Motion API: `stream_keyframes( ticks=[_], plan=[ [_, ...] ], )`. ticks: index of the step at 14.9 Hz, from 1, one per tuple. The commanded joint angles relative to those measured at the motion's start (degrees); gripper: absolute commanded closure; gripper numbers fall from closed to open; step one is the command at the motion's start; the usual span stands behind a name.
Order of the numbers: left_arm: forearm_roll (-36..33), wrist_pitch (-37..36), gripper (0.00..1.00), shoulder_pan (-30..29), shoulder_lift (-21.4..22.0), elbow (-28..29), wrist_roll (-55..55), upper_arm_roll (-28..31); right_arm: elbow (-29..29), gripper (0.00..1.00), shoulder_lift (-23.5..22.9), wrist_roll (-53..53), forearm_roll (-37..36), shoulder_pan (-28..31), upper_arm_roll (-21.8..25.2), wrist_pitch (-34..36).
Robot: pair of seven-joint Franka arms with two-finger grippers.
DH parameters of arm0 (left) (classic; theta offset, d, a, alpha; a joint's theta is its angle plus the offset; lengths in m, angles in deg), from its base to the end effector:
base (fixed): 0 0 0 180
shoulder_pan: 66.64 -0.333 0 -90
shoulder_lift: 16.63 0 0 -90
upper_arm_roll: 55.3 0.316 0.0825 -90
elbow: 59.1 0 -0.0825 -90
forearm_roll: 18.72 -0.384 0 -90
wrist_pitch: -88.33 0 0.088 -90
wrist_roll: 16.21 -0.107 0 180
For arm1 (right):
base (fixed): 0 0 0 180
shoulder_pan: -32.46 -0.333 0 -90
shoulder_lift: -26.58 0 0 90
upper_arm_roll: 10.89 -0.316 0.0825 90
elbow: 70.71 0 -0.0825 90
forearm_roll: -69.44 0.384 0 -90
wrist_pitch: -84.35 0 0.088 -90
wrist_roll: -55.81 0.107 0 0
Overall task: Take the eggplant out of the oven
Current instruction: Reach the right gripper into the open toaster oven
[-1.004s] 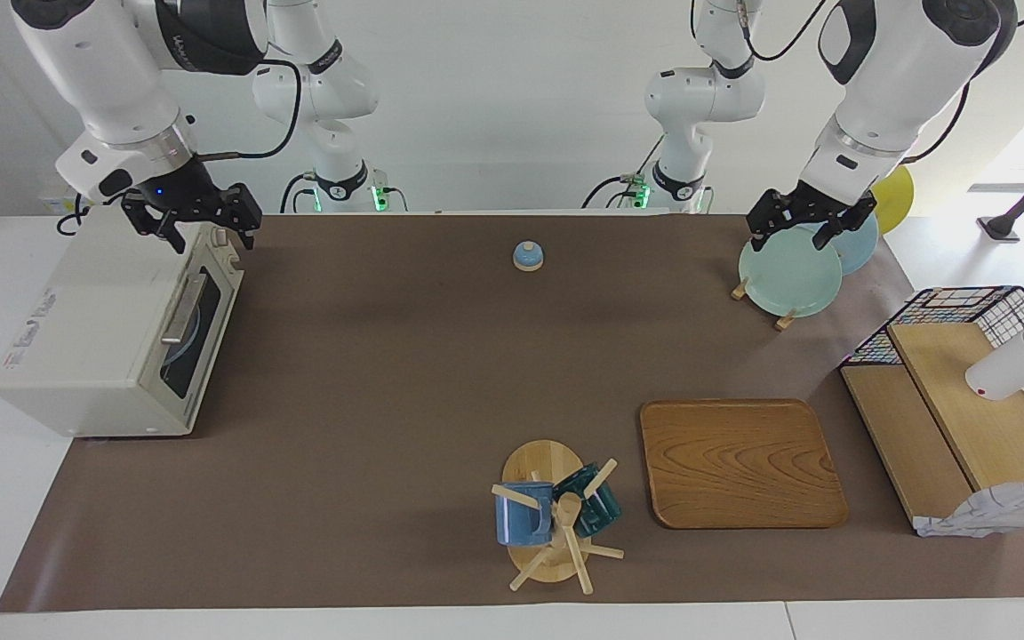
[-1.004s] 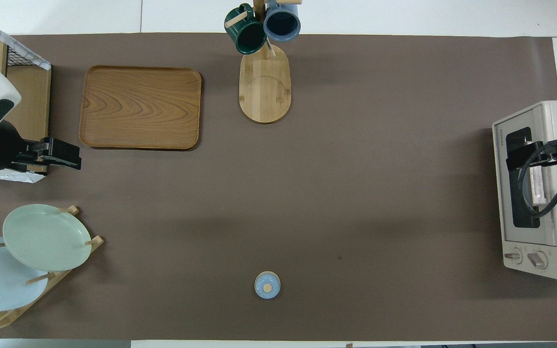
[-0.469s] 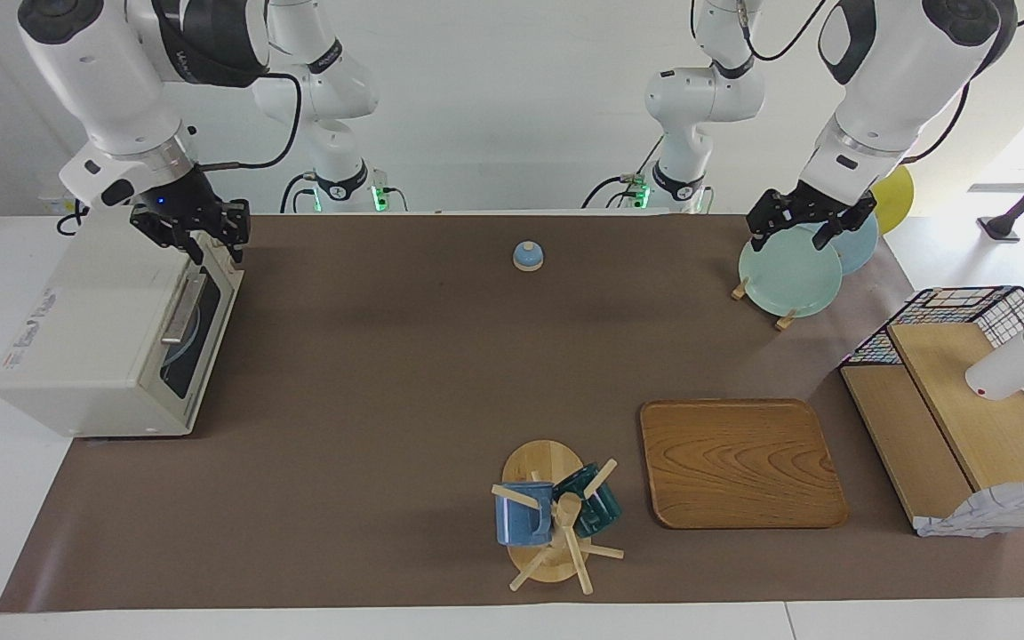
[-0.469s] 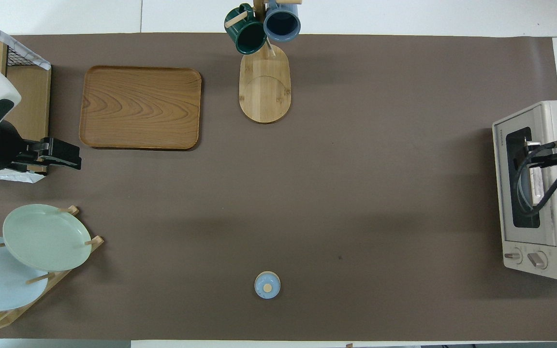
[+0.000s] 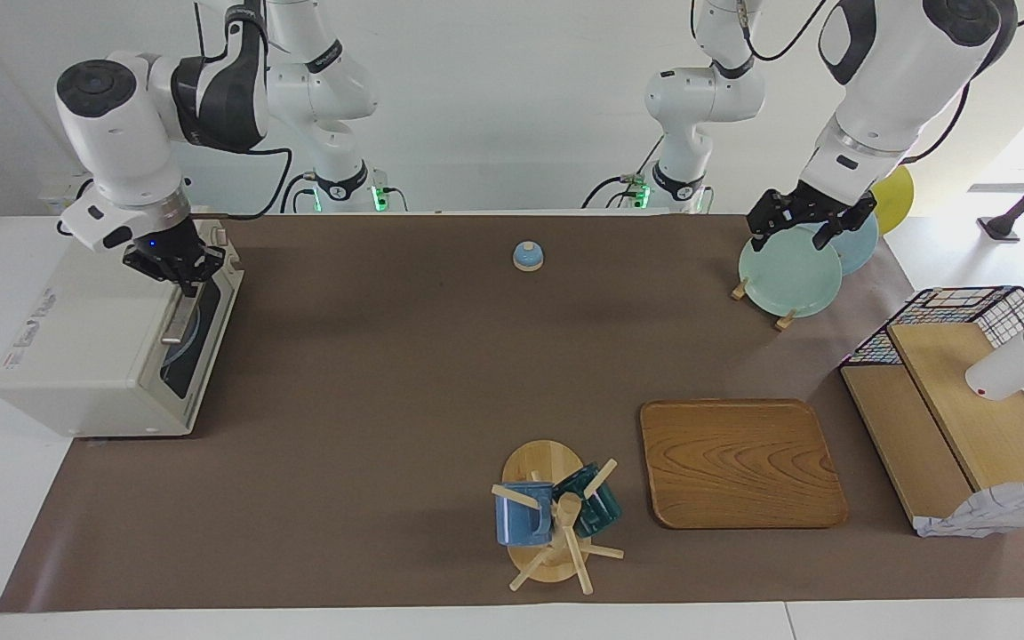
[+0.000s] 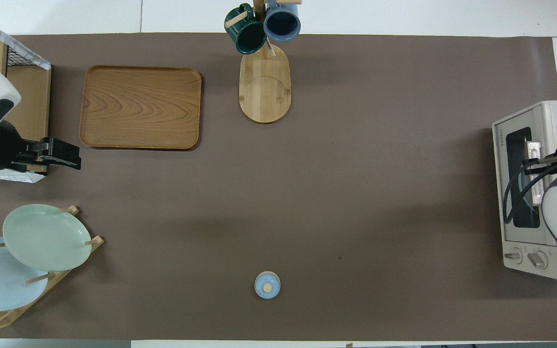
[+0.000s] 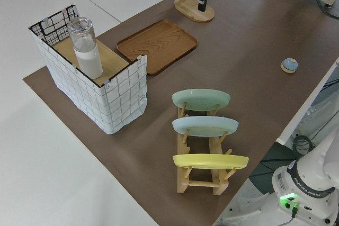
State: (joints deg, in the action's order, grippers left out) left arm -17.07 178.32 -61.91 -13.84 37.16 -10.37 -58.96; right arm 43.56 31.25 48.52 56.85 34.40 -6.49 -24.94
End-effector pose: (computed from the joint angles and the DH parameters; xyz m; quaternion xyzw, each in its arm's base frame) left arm 0.5304 -0.0821 0.5996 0.9992 -0.0217 -0.0318 0.0090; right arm 0.5289 -0.0754 0.4975 0.9939 0.0449 -0.0146 0.0993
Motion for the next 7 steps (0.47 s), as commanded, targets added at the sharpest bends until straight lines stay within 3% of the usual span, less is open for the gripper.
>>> stream_keyframes(
  ticks=[1,7],
  plan=[
    [-0.4,-0.1,0.0,-0.7,0.9,0.7,0.1,-0.1,2.8,1.0,1.0,-1.0,-4.2,0.6,-0.2,-2.4],
    [-0.4,0.1,0.0,-0.8,0.9,0.7,0.4,-0.1,5.9,1.0,0.2,-1.5,-4.5,2.5,-0.1,-6.6]
  ],
)
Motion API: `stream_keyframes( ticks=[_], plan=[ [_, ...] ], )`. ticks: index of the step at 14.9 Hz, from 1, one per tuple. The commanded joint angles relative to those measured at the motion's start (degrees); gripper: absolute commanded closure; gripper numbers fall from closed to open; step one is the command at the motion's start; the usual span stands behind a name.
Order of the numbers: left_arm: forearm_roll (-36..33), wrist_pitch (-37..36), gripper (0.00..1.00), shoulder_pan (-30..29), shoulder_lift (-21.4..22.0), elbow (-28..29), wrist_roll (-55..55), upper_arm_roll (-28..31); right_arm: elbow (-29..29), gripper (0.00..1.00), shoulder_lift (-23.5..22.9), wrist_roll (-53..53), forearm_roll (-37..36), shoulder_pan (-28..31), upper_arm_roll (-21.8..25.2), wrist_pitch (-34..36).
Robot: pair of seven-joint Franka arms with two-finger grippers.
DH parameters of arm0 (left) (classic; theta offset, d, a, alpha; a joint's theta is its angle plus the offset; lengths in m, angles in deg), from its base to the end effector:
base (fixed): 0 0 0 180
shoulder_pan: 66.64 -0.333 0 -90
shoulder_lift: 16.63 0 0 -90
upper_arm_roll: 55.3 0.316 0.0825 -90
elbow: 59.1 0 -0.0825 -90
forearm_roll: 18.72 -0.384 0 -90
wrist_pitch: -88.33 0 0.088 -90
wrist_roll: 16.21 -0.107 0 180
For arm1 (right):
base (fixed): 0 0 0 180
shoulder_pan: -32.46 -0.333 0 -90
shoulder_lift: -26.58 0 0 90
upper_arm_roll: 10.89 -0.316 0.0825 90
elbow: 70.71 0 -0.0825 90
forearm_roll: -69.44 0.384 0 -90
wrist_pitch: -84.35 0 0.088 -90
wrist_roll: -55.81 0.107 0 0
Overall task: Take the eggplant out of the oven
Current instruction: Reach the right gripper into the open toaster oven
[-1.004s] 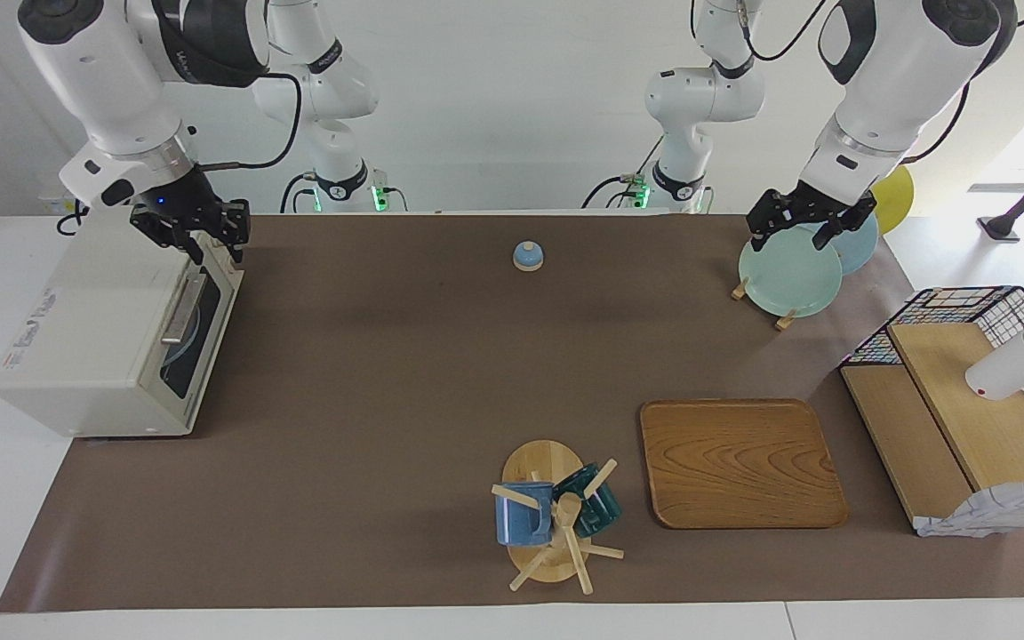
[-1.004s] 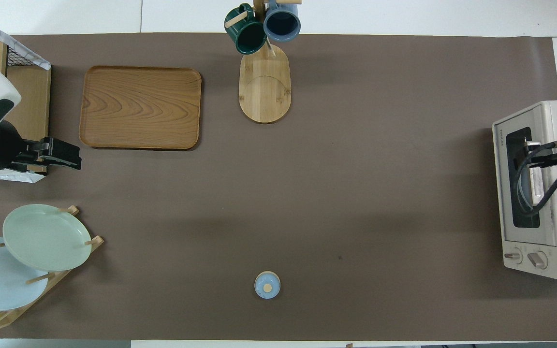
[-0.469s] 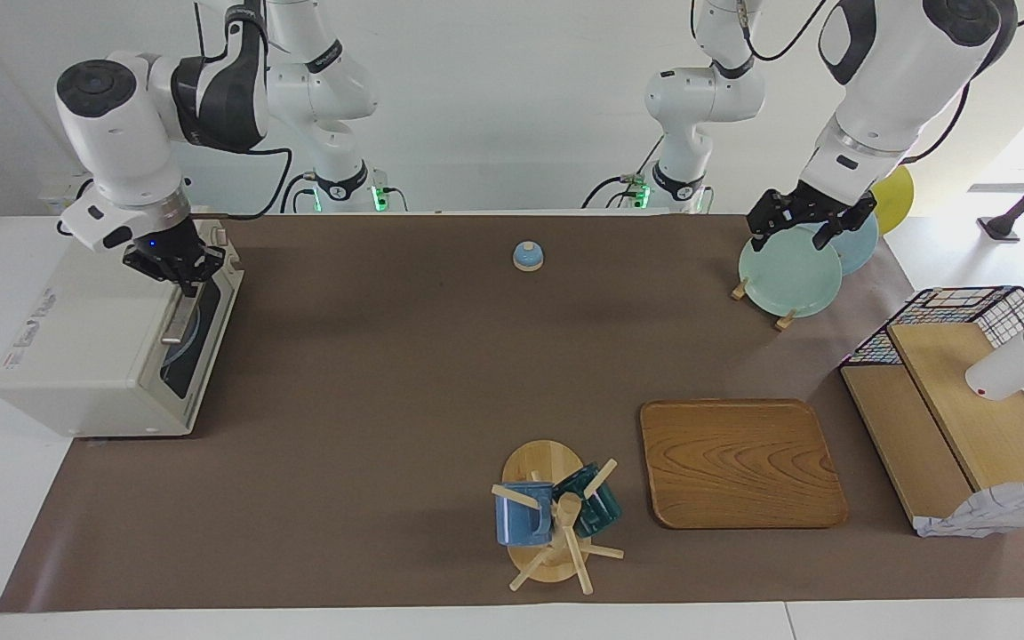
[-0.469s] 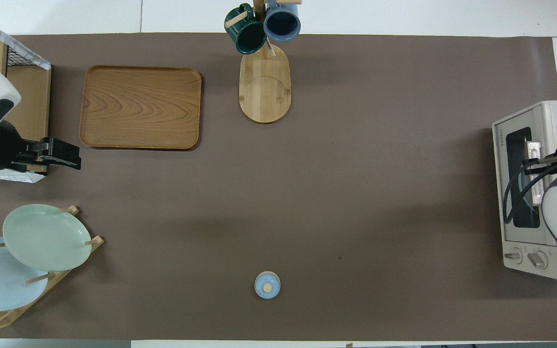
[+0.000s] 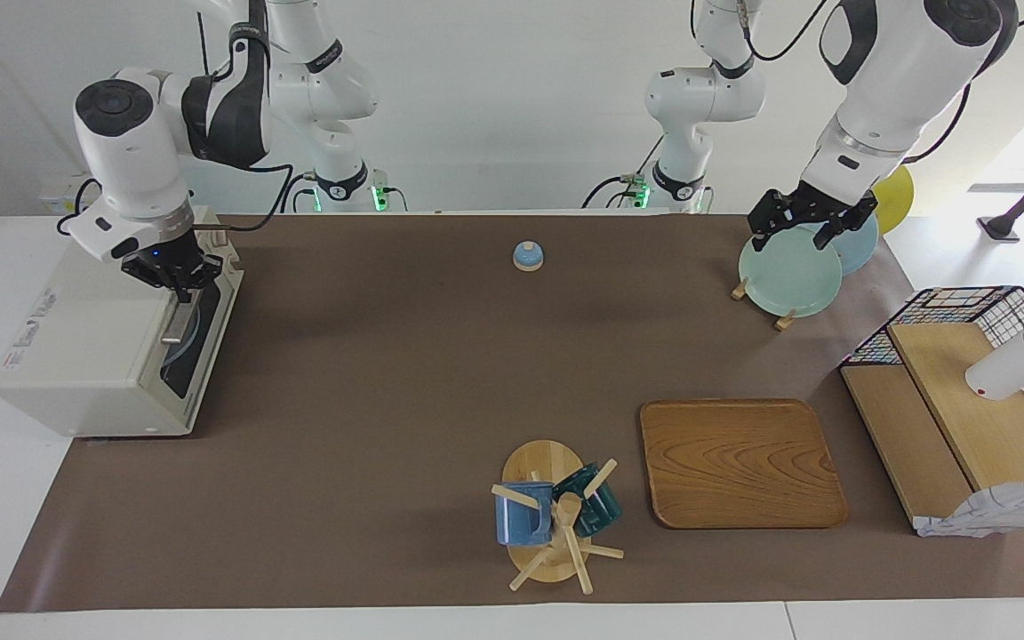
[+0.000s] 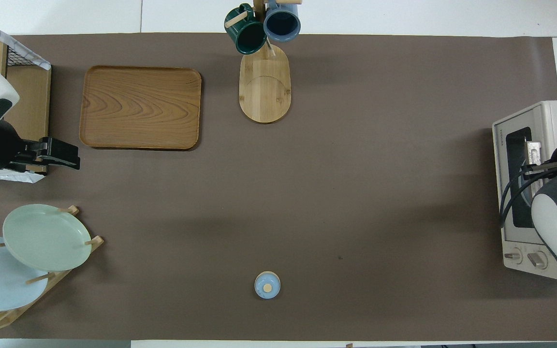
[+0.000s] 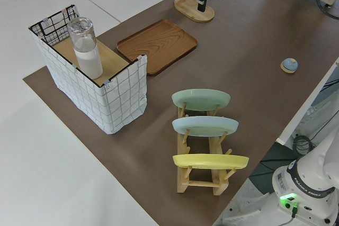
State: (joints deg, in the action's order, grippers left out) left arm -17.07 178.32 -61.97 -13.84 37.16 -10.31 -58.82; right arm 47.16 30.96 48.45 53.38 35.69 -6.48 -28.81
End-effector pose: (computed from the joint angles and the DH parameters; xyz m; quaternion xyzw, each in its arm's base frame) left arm 0.5307 -0.0803 0.5996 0.9993 -0.0195 -0.0318 0.0091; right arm 0.5244 -0.0888 0.4715 0.9907 0.0530 -0.0191 0.1239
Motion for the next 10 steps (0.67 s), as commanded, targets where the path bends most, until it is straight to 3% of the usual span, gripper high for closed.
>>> stream_keyframes(
  ticks=[1,5,10],
  plan=[
    [-0.4,0.0,0.0,-0.7,0.9,0.6,0.3,-0.3,2.8,1.0,0.5,-1.9,-1.1,1.8,-0.1,-3.2],
    [-0.5,0.1,0.0,-0.6,1.0,0.4,0.2,-0.3,3.1,1.0,-1.2,-1.5,-1.0,0.8,-0.4,-5.7],
    [-0.5,0.4,0.0,-0.6,1.0,0.3,0.1,-0.3,3.6,1.0,-4.3,2.6,-0.2,-4.8,-0.4,-8.9]
  ],
)
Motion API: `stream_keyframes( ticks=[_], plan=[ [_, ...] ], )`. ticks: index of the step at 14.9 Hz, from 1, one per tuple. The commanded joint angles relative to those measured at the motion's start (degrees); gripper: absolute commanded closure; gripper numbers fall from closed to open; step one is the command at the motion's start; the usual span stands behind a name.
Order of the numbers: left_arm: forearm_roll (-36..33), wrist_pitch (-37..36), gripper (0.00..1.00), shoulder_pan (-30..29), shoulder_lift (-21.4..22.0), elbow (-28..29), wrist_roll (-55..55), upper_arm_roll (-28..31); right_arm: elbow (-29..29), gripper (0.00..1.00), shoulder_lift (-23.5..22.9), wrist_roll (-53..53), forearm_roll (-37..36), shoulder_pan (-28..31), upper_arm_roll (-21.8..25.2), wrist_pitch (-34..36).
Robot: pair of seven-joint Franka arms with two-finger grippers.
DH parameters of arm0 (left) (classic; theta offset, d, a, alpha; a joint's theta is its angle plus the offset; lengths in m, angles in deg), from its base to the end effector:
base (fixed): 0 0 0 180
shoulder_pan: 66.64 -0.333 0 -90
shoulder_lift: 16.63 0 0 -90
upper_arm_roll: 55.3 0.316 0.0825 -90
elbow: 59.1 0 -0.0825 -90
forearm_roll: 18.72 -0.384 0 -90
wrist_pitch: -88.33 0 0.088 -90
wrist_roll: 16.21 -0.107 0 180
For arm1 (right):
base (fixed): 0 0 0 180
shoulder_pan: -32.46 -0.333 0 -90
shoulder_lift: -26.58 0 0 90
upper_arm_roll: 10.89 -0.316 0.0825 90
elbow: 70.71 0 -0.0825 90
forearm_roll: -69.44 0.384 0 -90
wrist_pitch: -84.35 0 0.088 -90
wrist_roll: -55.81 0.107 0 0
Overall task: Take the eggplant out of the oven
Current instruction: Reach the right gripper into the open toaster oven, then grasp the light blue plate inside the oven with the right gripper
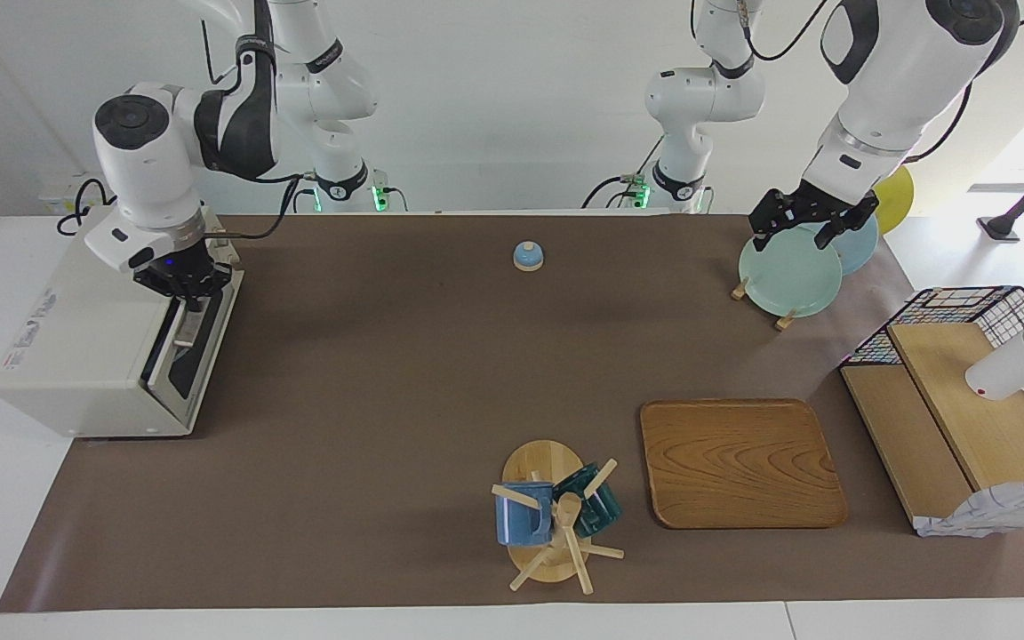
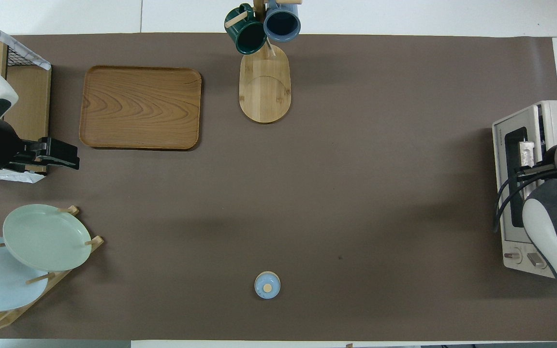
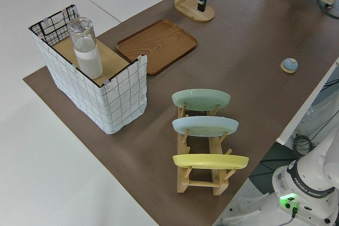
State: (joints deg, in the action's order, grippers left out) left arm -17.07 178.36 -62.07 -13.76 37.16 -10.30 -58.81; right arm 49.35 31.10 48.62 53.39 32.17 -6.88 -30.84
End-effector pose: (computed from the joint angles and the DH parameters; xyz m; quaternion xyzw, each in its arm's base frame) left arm 0.5305 -0.0792 0.6004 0.9993 -0.0184 -0.0307 0.0092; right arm 0.5255 -0.0512 0.4578 0.9883 0.0899 -0.0147 0.1226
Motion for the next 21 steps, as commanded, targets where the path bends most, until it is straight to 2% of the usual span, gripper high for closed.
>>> stream_keyframes(
  ticks=[1,11,14,16,21],
  plan=[
    [-0.5,0.4,0.0,-0.5,0.9,0.3,0.1,-0.3,1.5,1.0,-4.7,3.4,-0.2,-2.0,0.0,-7.5],
    [-0.5,1.3,0.0,-1.6,0.9,0.4,0.2,0.1,10.7,1.0,-8.5,4.5,1.3,-2.5,-0.1,-24.9],
    [-0.5,1.3,0.0,-1.7,0.9,0.4,0.2,0.1,11.1,1.0,-10.2,7.5,1.5,-2.6,-0.6,-25.8],
    [-0.5,1.3,0.0,-1.8,0.9,0.4,0.2,0.0,11.0,1.0,-10.5,9.6,1.9,-4.8,-0.7,-25.8],
    [-0.4,1.5,0.0,-1.8,0.9,0.6,0.0,0.1,9.7,1.0,-10.5,10.0,8.7,-8.1,-0.7,-24.5]
  ],
)
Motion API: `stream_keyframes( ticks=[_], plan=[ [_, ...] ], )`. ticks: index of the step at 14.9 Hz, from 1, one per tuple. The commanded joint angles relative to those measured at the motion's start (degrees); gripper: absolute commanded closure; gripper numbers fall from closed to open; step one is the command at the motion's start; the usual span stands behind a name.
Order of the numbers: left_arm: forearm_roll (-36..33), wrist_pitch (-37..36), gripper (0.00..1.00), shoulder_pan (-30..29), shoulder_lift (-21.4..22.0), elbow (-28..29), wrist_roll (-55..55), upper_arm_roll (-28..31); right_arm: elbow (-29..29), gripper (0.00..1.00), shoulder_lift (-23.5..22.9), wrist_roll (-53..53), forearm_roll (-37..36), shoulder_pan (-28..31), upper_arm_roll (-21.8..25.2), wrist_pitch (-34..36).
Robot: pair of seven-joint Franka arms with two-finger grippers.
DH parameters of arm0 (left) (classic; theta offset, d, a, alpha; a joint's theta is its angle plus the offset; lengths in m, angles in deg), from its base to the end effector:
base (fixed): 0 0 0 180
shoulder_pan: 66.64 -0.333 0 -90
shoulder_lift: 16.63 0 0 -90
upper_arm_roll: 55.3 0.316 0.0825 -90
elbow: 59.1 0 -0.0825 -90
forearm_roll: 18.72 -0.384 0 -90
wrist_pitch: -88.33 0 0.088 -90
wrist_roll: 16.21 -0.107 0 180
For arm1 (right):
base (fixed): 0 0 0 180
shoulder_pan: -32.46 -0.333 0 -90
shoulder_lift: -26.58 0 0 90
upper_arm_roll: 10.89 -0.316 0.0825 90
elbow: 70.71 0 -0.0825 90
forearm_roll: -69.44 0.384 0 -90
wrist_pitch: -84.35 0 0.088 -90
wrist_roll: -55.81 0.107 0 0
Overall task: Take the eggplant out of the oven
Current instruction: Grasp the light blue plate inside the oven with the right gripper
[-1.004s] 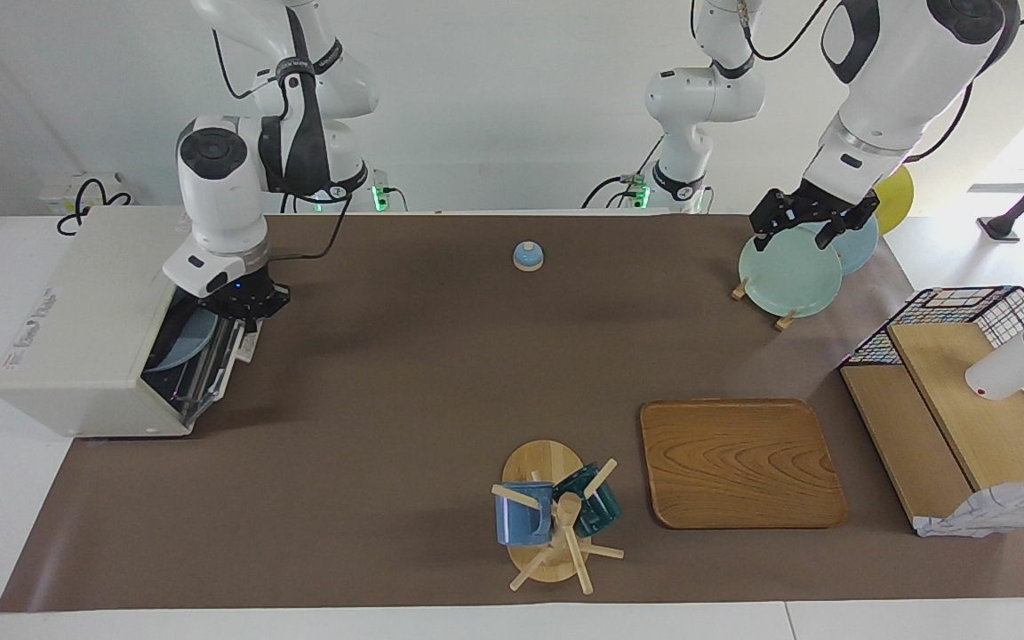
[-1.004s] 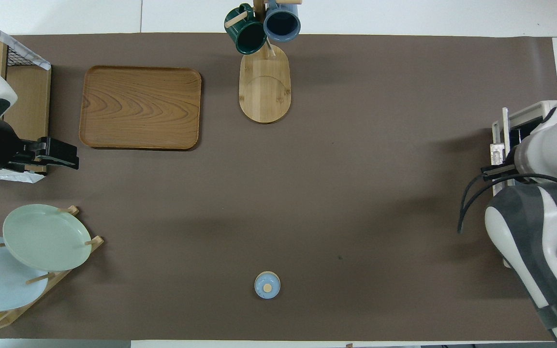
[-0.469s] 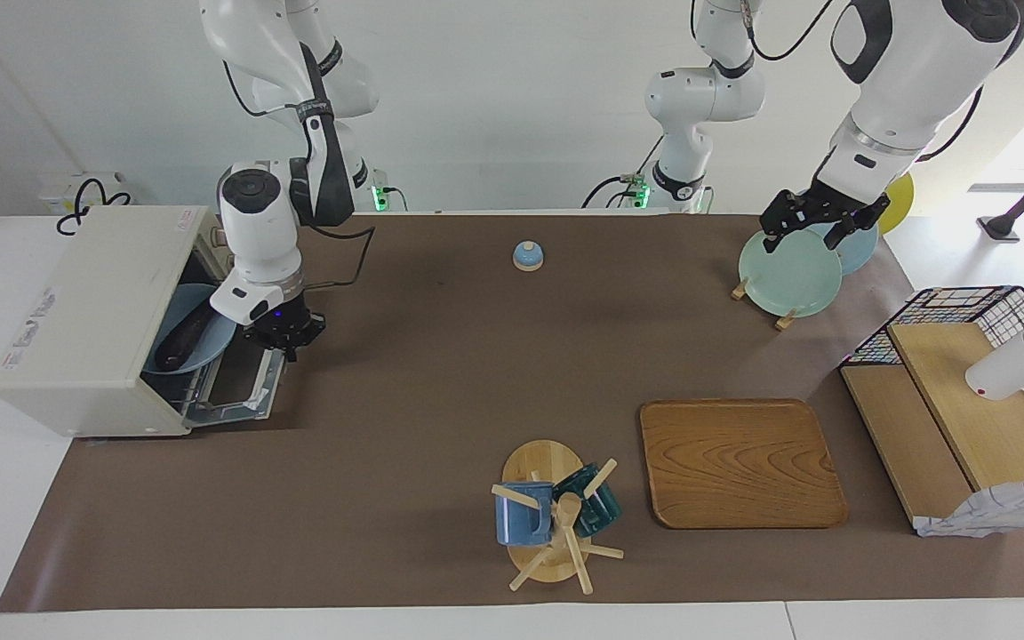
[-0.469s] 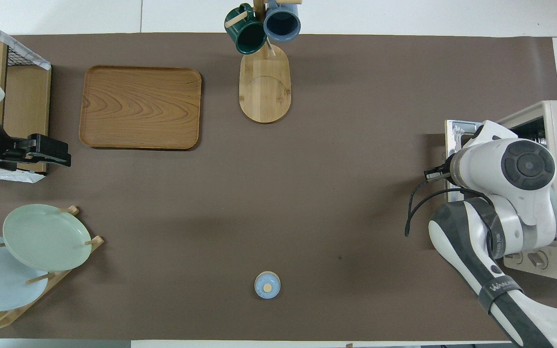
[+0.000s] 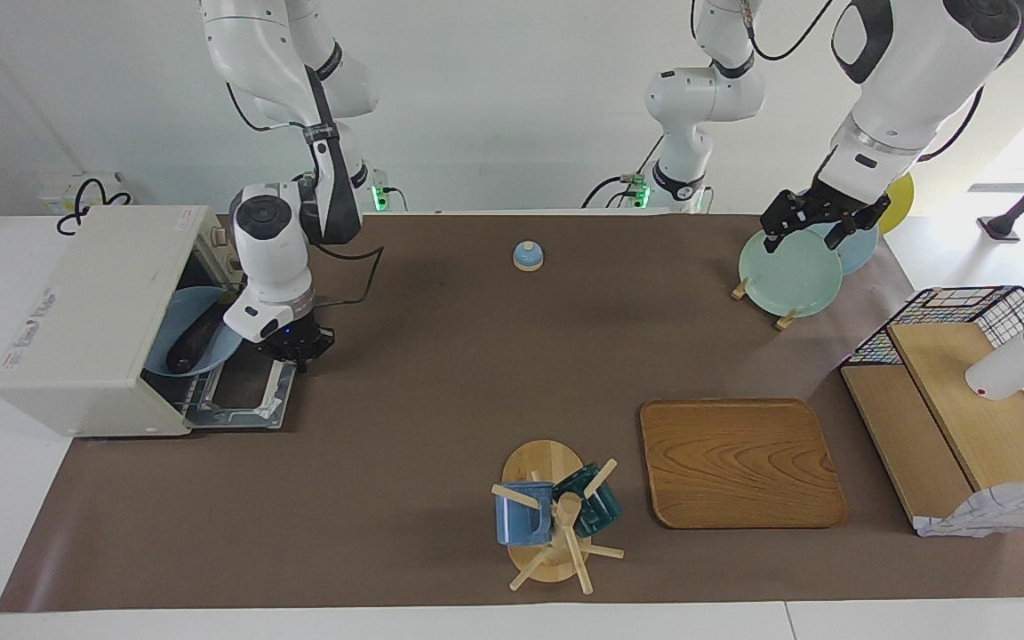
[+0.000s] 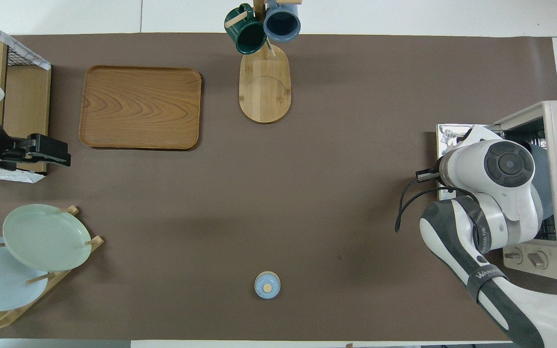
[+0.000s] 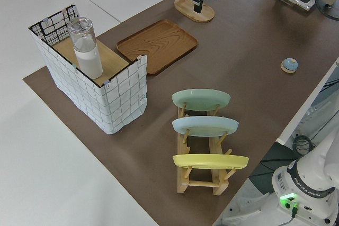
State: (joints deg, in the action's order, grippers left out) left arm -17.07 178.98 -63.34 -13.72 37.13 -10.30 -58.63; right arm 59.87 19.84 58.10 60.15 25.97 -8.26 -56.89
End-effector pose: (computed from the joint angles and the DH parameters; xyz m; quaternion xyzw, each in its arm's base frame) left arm 0.5334 -0.0658 0.6019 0.9996 -0.0057 -0.0246 0.0103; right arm 0.5338 0.0363 0.3101 0.9950 0.0753 0.0369 0.0536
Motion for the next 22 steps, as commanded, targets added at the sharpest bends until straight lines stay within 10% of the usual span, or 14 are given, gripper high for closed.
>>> stream_keyframes(
  ticks=[1,4,6,22],
  plan=[
    [-0.4,1.2,0.0,-0.5,0.9,0.8,0.1,-0.1,-2.4,1.0,0.8,0.6,1.9,-2.3,0.7,3.1],
    [-0.4,1.7,0.0,-0.5,1.0,1.0,0.0,-0.1,-9.8,0.7,1.8,1.2,2.0,-3.0,0.8,15.0],
    [-0.3,2.2,0.0,-0.5,1.1,1.2,0.0,0.0,-12.3,0.23,3.4,1.1,0.9,-2.4,1.3,21.0],
    [-0.3,3.6,0.0,-0.4,1.7,2.5,0.1,-0.1,-2.1,0.59,7.4,0.7,-2.5,6.3,1.2,16.2]
  ],
)
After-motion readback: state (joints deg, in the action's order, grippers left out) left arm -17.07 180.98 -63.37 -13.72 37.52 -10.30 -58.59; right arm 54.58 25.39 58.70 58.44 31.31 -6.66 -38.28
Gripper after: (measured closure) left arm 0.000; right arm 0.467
